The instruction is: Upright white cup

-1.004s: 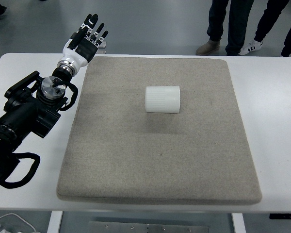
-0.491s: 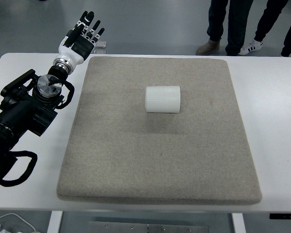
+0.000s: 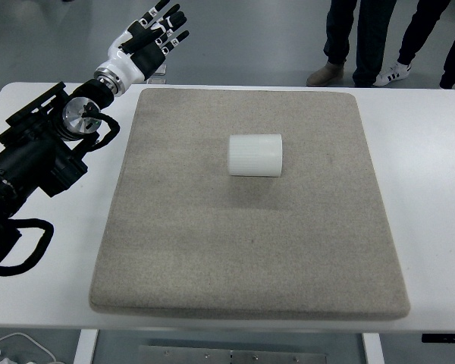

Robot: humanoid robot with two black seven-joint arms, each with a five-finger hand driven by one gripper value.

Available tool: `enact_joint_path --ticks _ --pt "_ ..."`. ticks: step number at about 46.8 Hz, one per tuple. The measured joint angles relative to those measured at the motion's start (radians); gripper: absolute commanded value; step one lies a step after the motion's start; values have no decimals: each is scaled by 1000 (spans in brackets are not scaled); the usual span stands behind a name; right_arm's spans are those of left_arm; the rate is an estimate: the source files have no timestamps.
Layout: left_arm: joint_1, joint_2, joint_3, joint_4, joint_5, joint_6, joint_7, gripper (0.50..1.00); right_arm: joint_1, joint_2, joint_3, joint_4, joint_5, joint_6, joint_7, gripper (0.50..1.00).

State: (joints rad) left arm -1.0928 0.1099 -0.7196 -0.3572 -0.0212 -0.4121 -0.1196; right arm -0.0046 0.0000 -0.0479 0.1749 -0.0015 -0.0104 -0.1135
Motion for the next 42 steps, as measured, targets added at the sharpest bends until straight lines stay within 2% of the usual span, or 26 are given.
enact_joint_path --ticks 10,25,33,38,42 --pt "-19 1 0 -55 238 3 0 992 0 0 0 0 0 0 0 930" --pt "-19 64 17 -266 580 12 21 992 0 0 0 0 0 0 0 930" --pt "-13 104 37 -399 793 12 50 992 0 0 0 0 0 0 0 930" --pt "-24 117 61 -444 845 10 76 992 0 0 0 0 0 0 0 930" --pt "-67 125 106 -450 856 0 109 992 0 0 0 0 0 0 0 930"
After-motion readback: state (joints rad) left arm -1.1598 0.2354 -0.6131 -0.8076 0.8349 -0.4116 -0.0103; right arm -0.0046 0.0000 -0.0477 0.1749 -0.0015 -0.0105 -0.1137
